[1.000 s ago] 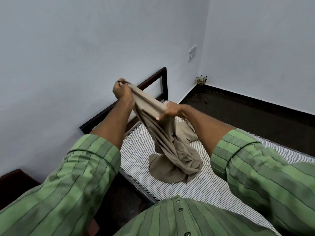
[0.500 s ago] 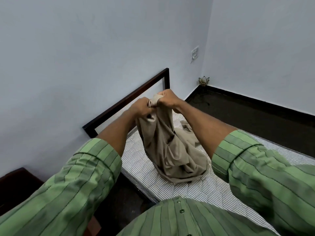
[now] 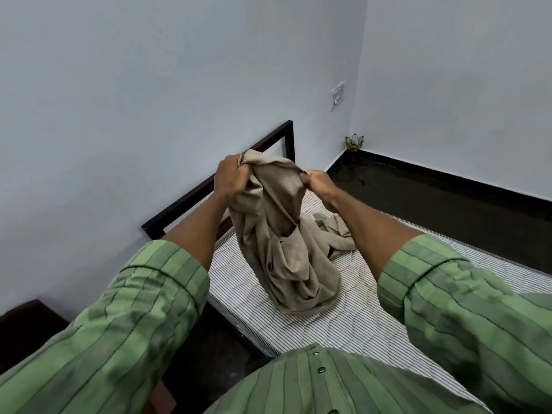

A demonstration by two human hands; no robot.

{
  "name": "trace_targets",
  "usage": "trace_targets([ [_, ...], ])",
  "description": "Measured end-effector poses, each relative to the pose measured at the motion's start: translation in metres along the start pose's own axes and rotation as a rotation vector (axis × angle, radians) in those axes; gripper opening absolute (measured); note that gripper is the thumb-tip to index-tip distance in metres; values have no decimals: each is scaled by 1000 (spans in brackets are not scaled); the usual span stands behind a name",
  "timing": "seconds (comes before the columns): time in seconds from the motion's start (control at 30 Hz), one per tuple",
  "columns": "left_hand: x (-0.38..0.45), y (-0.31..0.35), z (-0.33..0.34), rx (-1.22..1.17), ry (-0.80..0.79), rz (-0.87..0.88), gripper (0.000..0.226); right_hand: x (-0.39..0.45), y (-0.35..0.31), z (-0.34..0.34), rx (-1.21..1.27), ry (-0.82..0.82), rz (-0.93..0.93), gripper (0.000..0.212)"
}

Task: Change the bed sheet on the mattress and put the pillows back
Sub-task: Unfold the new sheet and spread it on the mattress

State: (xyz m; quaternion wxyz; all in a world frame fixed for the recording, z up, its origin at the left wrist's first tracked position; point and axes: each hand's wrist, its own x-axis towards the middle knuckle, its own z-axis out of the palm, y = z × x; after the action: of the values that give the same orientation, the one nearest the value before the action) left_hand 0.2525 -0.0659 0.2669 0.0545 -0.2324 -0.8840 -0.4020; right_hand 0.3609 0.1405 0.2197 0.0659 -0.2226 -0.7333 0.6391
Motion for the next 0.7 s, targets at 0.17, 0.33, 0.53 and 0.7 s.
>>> trace_targets([
  [0.17,-1,9,15,133,-103,-25,31,-18,-29,-19,-192,-636,514,42],
  [0.33,3,8,27,-76,-92,-173,26,-7,-28,-38,65,-639,547,65],
  [0.53,-4,22,39,-134,142,-211,29,-6,12,-35,-702,-658,600,34],
  [0.7,-8,22,45,-145,289,-308,22,-2,-2,-44,-1175,-503,432,31],
])
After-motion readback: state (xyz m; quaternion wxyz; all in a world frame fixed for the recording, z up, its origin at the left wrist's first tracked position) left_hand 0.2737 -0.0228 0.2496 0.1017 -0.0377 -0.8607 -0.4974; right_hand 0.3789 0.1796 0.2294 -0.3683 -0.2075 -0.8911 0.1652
